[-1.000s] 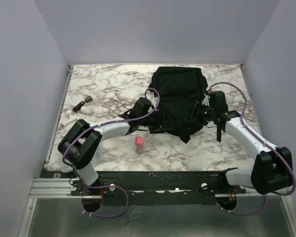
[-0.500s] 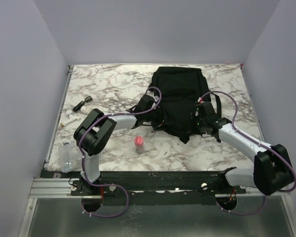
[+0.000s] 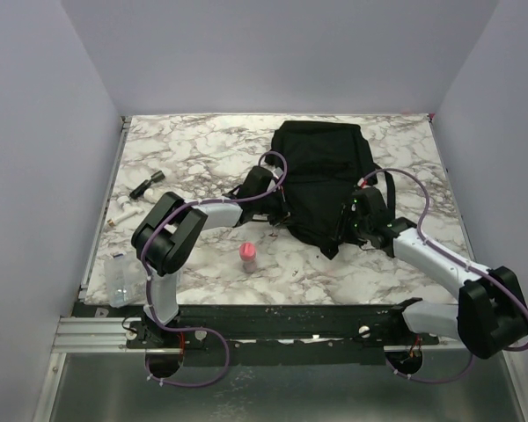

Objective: Pack the student bag
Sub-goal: Zip the student bag at the center of the board.

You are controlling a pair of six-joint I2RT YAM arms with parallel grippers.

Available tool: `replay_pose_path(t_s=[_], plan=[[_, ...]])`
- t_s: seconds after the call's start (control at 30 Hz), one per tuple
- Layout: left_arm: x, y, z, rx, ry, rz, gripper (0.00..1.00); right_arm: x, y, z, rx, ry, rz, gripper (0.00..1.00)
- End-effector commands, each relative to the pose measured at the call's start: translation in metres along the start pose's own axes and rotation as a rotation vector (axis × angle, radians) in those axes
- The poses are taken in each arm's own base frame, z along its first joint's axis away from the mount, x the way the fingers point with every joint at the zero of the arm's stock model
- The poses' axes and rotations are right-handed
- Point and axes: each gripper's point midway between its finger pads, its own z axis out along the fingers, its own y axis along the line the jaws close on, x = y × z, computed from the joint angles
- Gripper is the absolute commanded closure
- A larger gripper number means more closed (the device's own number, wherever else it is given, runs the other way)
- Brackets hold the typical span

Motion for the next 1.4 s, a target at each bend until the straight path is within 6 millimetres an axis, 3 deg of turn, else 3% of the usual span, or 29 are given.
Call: replay_pose_path(t_s=[0.0,0.23,0.43,0.77,0.87,0.9,1.07,1.23,1.37], plan=[[0.002,-0.008,-0.003,0.050,0.017,0.054,0.98,-0.025,0.000,-0.008,0.076,-0.034,-0.017,0.56],[0.012,0.001,-0.003,0.036,0.025,0.044,1.00,-0.048,0.006,0.003,0.101,-0.033,-0.098,0.65],[0.012,-0.002,-0.002,0.046,0.031,0.048,1.00,-0.036,0.007,0.015,0.085,0.034,-0.140,0.64],[0.013,0.000,-0.002,0.038,0.027,0.044,1.00,0.001,-0.002,0.033,0.121,0.122,-0.149,0.62],[0.010,-0.003,-0.001,0.046,0.025,0.050,1.00,0.001,-0.010,0.038,0.174,0.098,-0.160,0.62],[0.009,-0.004,-0.001,0.049,0.025,0.050,1.00,0.000,-0.014,0.040,0.199,0.086,-0.158,0.65],[0.005,0.000,-0.006,0.040,0.005,0.052,1.00,-0.027,-0.021,0.034,0.278,-0.034,-0.125,0.99],[0.003,0.013,-0.014,0.016,-0.011,0.031,1.00,-0.064,-0.017,0.010,0.271,-0.200,-0.003,0.99],[-0.001,0.017,-0.019,0.020,-0.013,0.030,1.00,-0.078,-0.028,-0.007,0.179,-0.288,0.170,1.00]])
